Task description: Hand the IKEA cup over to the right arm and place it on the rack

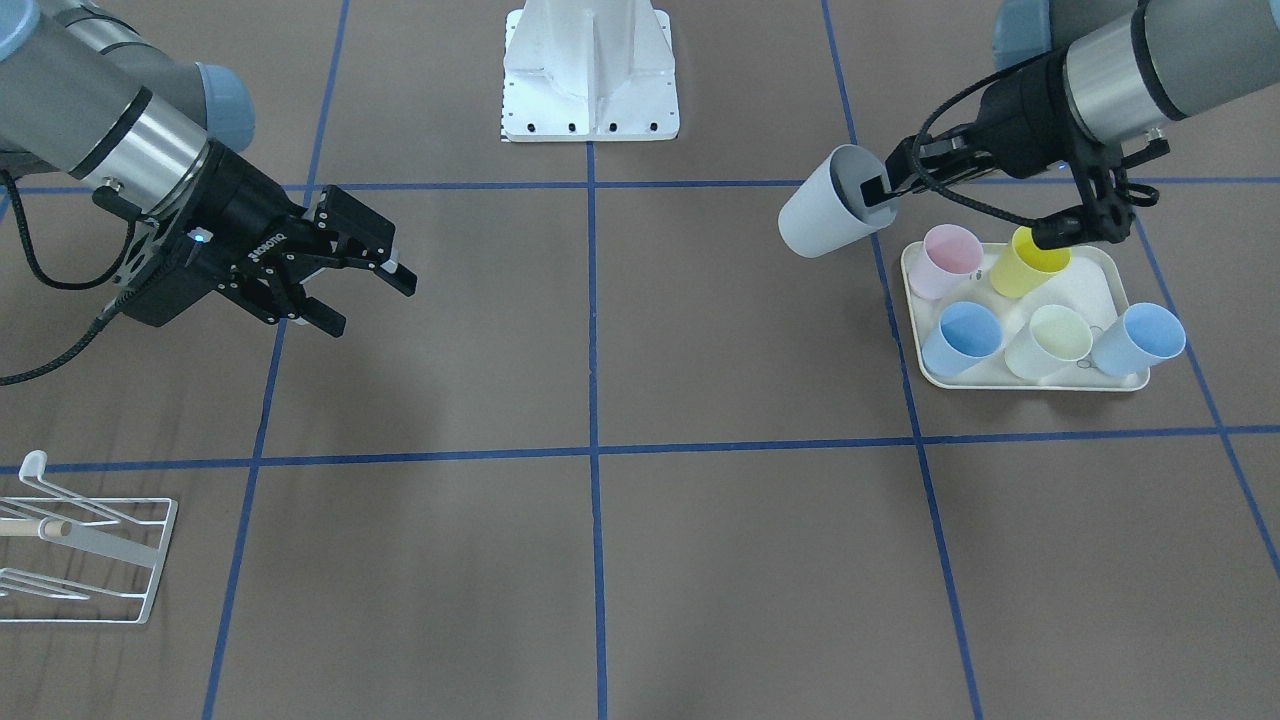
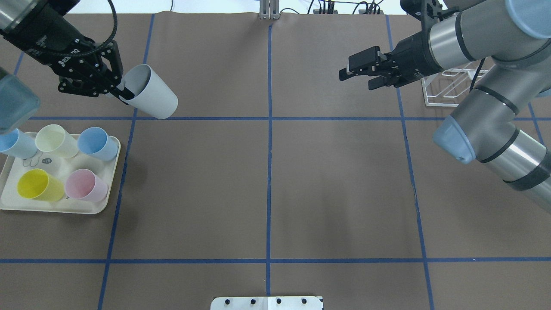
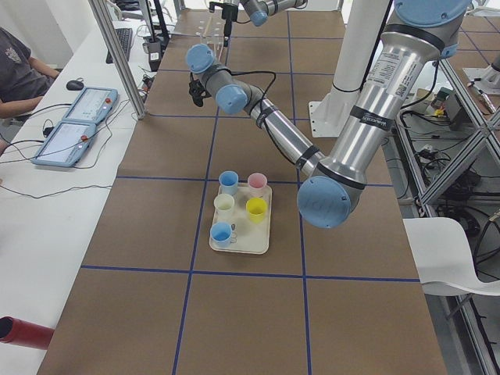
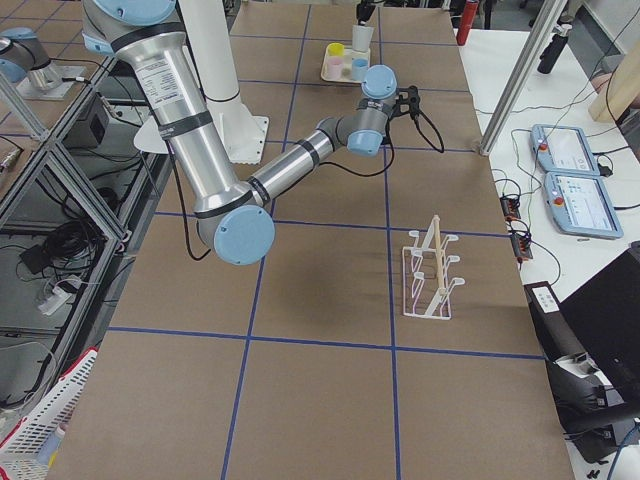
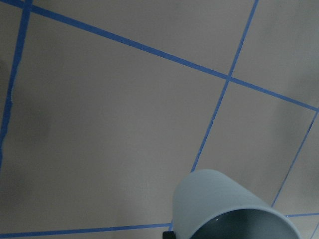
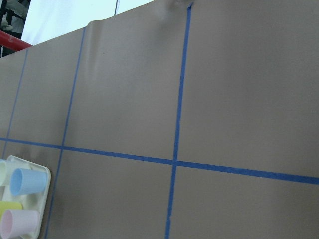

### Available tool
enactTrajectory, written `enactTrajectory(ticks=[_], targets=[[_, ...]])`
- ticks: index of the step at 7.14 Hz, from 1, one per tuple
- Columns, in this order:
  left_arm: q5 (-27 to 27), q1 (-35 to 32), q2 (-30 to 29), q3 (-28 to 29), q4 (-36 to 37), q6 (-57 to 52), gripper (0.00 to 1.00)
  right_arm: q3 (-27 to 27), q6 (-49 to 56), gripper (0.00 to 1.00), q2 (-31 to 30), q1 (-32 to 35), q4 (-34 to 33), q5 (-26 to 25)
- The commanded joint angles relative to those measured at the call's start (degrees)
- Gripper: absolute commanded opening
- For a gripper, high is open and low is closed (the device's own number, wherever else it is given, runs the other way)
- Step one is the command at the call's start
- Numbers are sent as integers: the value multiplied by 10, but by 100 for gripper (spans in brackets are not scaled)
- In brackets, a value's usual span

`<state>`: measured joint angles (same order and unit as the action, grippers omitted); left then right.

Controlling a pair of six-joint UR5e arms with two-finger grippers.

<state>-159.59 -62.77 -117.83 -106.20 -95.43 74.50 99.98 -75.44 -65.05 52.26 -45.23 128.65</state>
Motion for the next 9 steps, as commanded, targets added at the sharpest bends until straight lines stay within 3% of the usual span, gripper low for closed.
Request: enactTrajectory(ticks=[1, 4, 6, 7, 9], targets=[[2, 5, -54, 55, -43, 39, 0, -16, -131, 97, 1, -64, 145, -105], [148, 51, -55, 56, -193, 160, 0, -19, -181, 95, 1, -70, 197, -104], [170, 60, -54, 105, -365, 312, 0, -21, -239, 92, 2, -70, 260, -105], [194, 73, -56, 133, -475, 410, 0, -21, -247, 94, 5, -71, 262, -105], [261, 101, -55, 155, -611, 531, 0, -21, -267, 94, 18, -70, 263, -104]])
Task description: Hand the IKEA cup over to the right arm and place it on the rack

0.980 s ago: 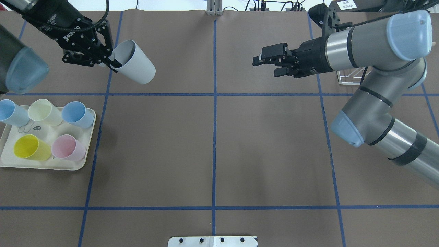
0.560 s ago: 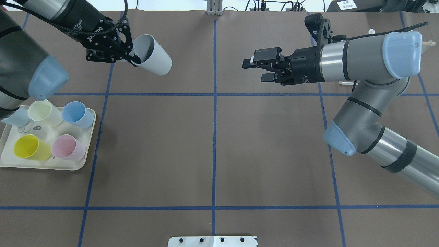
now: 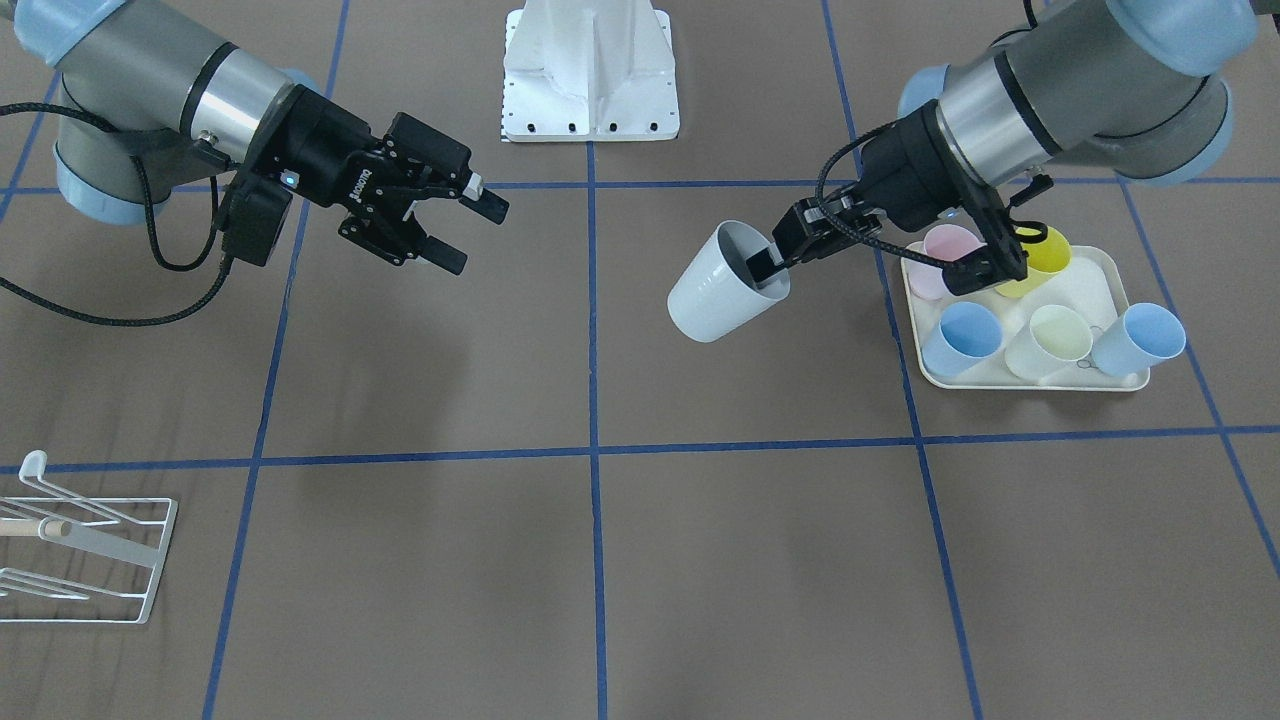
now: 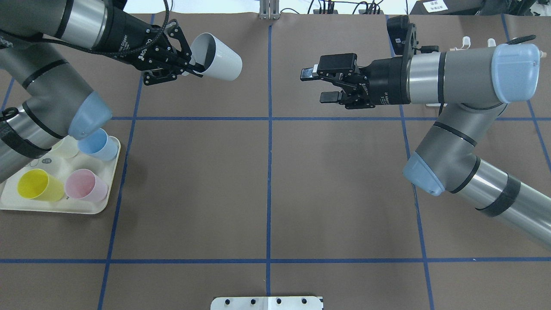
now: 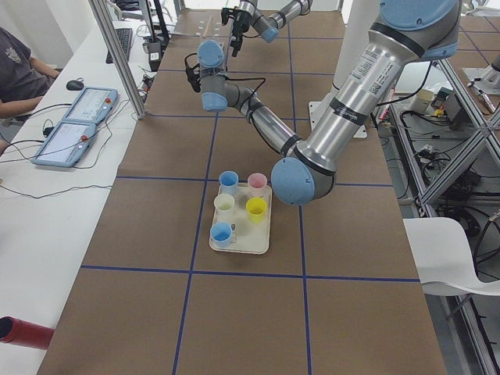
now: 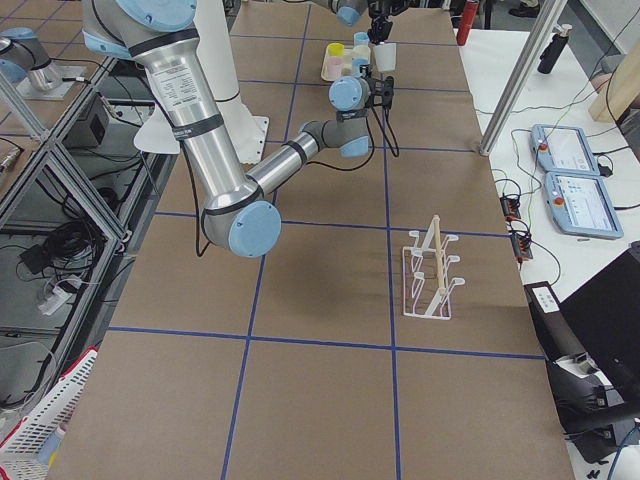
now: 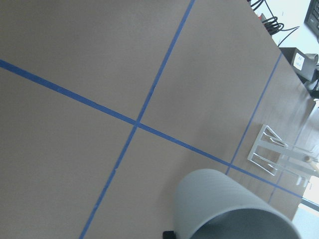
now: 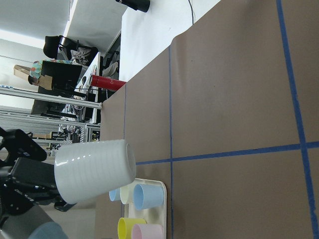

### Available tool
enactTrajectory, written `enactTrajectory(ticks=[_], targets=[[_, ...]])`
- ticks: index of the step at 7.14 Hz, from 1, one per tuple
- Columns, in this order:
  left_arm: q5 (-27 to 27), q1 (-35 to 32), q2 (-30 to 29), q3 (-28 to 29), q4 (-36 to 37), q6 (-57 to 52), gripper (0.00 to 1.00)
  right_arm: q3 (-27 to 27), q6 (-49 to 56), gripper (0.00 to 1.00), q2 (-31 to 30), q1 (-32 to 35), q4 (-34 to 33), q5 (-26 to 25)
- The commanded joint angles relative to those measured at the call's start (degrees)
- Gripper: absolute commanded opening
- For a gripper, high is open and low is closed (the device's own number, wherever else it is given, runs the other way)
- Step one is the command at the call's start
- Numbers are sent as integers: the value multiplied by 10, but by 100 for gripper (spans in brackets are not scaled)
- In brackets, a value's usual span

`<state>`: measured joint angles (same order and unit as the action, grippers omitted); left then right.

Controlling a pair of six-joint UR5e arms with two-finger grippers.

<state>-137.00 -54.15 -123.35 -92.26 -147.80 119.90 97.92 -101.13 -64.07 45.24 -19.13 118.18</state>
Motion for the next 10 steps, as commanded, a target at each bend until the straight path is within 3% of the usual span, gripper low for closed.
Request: enactTrajectory(ticks=[1, 2, 3, 5, 7, 10], targets=[[39, 16, 0, 43, -177, 160, 0, 0, -10, 94, 13, 0, 2, 0], [40, 15, 1, 69, -270, 236, 0, 0, -12, 94, 24, 0, 3, 0], [57, 16, 0, 74, -307, 295, 0, -1, -34, 94, 31, 0, 28, -1], [103, 19, 0, 75, -414, 445, 0, -27, -85, 94, 48, -1, 115, -20], [109, 22, -12, 68, -449, 536, 0, -67, -115, 94, 72, -2, 203, -41], [108, 35, -28, 44, -453, 638, 0, -69, -122, 94, 106, -4, 214, -53]])
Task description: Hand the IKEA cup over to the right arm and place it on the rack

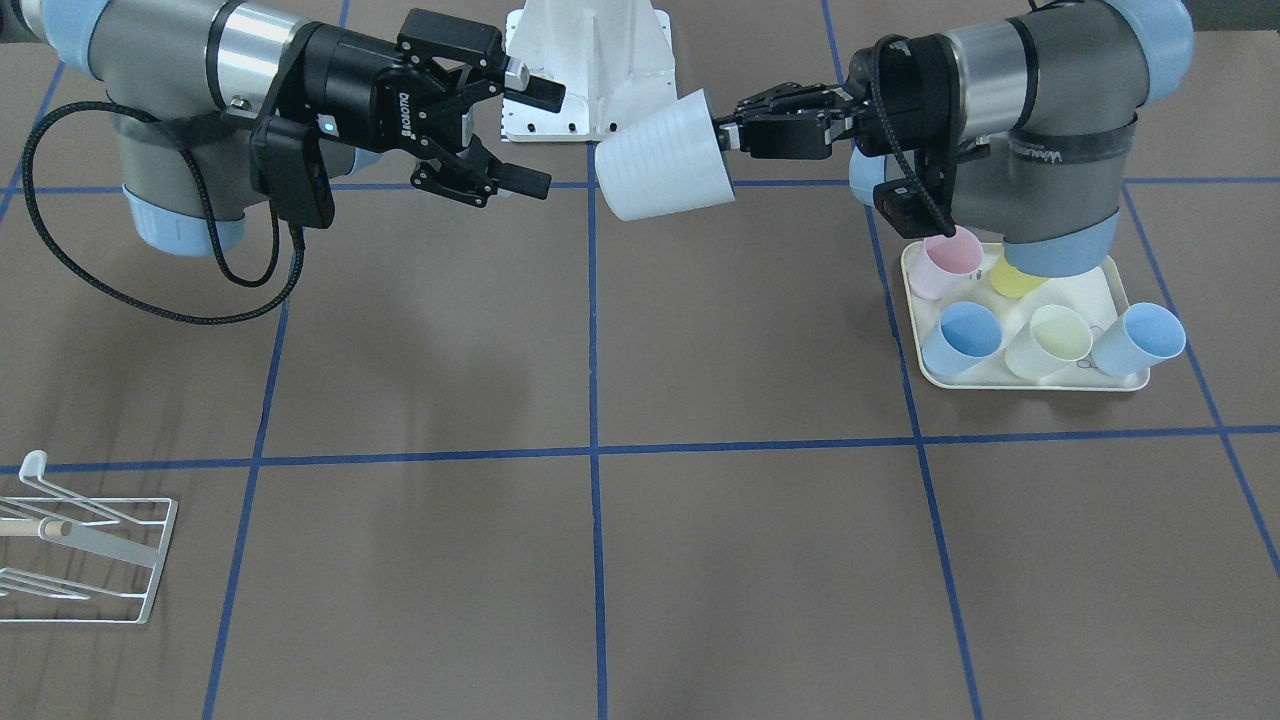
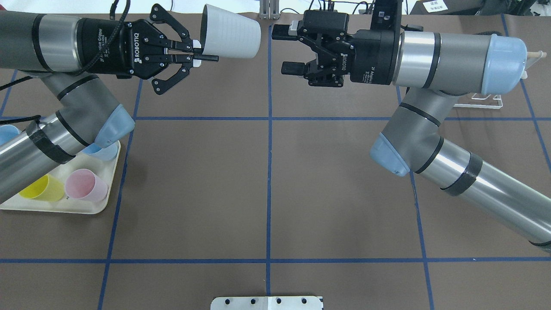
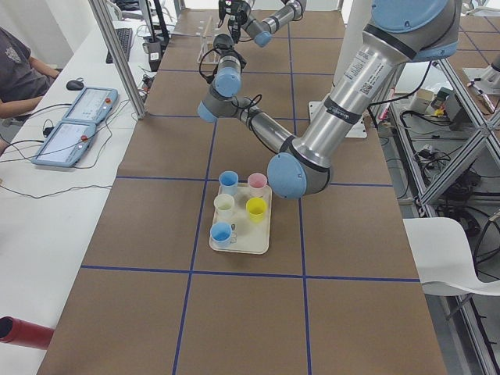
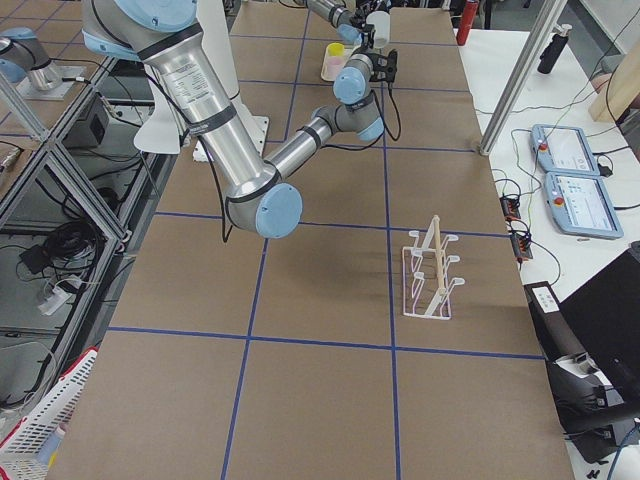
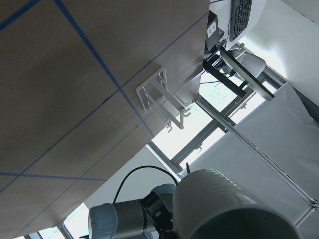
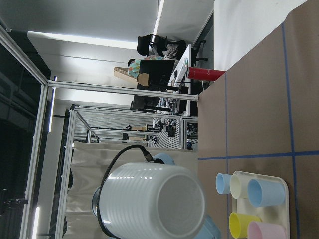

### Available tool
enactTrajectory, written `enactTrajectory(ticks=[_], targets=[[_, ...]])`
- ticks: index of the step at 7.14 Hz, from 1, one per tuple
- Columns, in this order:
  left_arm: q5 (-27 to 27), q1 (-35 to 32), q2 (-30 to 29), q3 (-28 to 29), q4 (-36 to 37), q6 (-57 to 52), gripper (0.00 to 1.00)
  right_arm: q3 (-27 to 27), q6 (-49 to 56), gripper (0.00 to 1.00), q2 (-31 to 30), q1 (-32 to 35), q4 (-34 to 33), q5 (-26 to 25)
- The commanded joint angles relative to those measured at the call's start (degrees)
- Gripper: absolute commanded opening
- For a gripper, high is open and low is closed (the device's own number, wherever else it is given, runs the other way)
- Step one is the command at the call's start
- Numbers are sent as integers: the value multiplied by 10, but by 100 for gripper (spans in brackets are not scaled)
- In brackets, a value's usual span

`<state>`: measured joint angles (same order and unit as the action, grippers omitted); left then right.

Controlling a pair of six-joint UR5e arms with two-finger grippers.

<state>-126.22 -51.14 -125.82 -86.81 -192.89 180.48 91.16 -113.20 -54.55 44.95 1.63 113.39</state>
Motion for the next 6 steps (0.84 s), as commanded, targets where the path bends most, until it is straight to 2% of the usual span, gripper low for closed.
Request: enactTrajectory(ticks=[1, 6], targets=[[0, 6, -4, -18, -3, 36, 0, -1, -2, 93, 12, -2, 11, -6], [13, 6, -3, -35, -5, 86, 0, -7, -6, 94, 17, -25, 61, -46]])
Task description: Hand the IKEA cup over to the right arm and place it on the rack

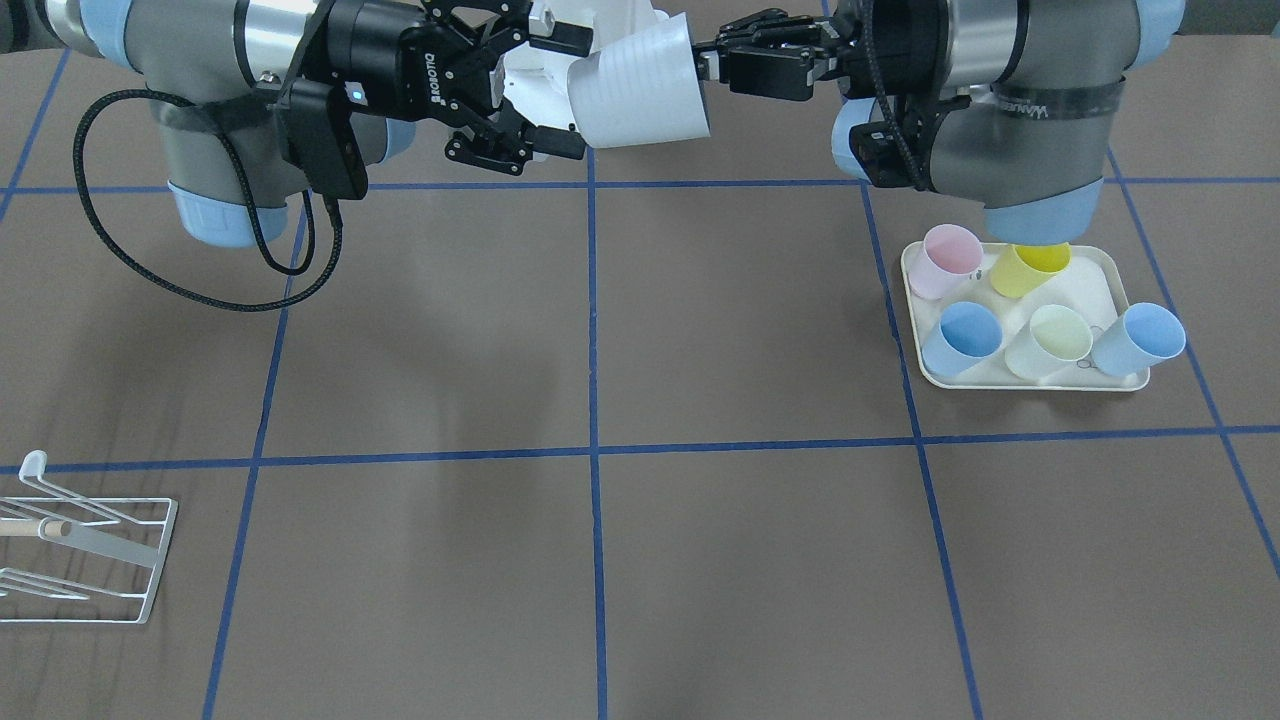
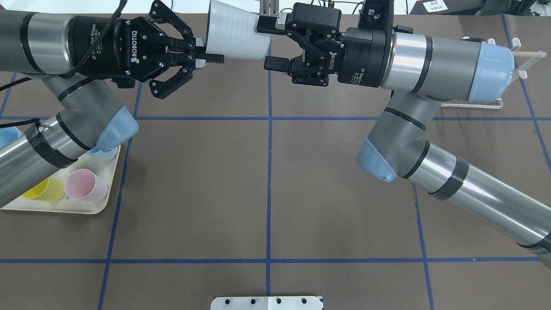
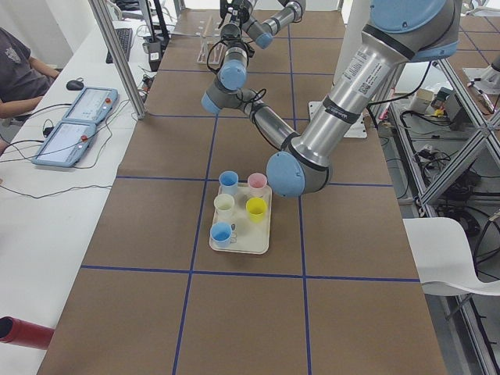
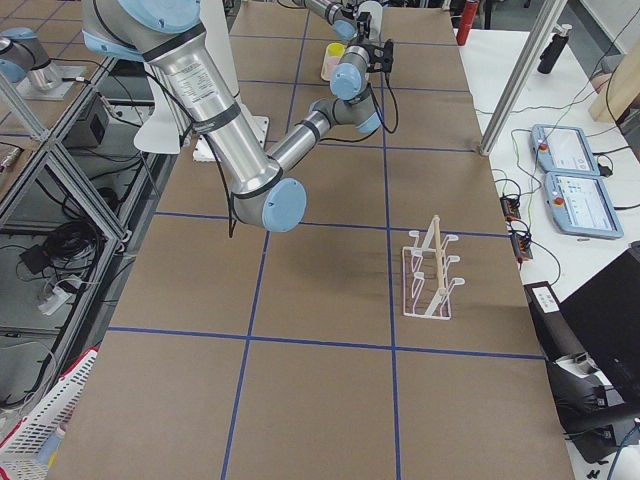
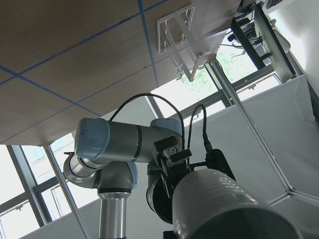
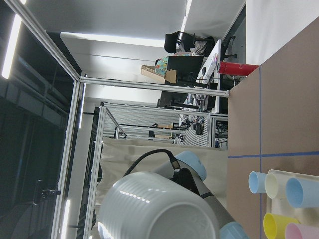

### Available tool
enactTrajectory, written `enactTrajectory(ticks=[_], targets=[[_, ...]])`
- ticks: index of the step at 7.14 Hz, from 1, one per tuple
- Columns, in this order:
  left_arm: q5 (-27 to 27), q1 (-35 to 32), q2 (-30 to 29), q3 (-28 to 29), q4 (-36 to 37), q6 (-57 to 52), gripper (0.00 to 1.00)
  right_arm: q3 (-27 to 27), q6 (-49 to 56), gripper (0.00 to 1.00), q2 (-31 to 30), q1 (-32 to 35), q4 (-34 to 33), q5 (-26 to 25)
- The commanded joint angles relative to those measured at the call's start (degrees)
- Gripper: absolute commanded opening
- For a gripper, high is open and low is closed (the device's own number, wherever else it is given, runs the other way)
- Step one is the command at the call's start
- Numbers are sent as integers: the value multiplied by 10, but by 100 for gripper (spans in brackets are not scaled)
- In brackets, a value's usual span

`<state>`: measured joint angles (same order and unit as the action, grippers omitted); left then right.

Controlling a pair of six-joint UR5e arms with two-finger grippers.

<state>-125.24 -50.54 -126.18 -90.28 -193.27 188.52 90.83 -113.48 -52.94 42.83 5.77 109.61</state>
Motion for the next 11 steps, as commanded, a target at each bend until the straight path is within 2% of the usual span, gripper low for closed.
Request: enactTrajectory(ticks=[1, 4, 6, 9, 11], targets=[[3, 0, 1, -1, -4, 6, 0, -13, -26, 94, 4, -6, 45, -21], [6, 12, 1, -8, -19, 28, 0, -45, -28, 94, 15, -18, 92, -54], [20, 17, 1, -10, -19, 28, 0, -44, -48, 94, 20, -21, 104, -75], [19, 18, 2, -10, -19, 28, 0, -49, -50, 93, 21, -22, 116, -77], [19, 18, 2, -10, -20, 28, 0, -49, -50, 85, 20, -25, 116, -77]])
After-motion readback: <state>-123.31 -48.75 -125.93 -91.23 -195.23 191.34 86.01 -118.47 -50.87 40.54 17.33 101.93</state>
